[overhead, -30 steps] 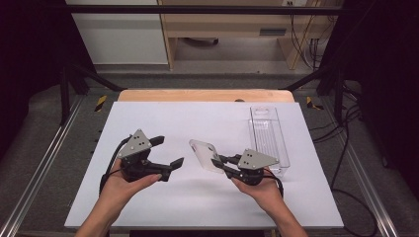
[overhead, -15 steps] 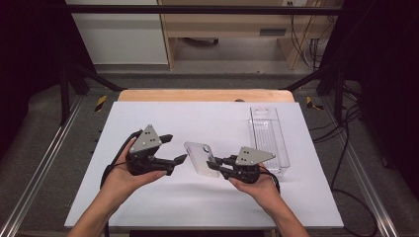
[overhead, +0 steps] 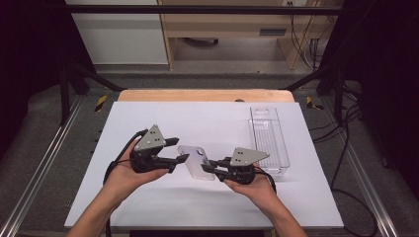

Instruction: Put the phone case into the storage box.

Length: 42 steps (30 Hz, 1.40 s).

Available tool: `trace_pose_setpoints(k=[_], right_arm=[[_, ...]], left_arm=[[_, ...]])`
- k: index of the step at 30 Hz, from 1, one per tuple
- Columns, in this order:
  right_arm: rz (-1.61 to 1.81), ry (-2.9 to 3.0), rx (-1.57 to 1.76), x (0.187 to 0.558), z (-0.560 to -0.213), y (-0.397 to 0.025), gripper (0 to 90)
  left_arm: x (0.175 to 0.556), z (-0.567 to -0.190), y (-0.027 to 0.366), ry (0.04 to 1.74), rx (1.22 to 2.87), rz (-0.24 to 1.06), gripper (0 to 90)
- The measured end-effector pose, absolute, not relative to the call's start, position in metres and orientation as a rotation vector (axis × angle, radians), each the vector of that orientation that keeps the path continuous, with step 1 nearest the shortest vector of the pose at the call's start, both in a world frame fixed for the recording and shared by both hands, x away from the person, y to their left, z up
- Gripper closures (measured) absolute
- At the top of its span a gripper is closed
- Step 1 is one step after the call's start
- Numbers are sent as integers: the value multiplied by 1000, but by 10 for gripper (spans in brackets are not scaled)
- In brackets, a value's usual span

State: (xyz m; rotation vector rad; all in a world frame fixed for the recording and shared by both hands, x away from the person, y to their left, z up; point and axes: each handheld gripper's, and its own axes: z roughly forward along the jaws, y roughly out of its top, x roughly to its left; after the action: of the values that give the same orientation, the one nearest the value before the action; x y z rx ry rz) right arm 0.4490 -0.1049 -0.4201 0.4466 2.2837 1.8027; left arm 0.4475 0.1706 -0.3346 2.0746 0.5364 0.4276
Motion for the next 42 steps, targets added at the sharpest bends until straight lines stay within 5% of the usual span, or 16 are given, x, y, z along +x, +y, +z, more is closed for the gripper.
trace_pose_setpoints(k=[16, 33, 40, 42], right_arm=[[1857, 2358, 427, 449, -421, -95, 812], [1863, 2386, 462, 456, -424, -92, 814], [1865, 2365, 495, 458, -422, -92, 759], [1849, 2355, 508, 458, -421, -92, 681]], left_arm=[[447, -336, 176, 495, 2071, 360, 486], [442, -330, 181, 446, 2111, 303, 784], [441, -327, 182, 453, 2102, 303, 801], [440, -326, 183, 463, 2104, 315, 803]])
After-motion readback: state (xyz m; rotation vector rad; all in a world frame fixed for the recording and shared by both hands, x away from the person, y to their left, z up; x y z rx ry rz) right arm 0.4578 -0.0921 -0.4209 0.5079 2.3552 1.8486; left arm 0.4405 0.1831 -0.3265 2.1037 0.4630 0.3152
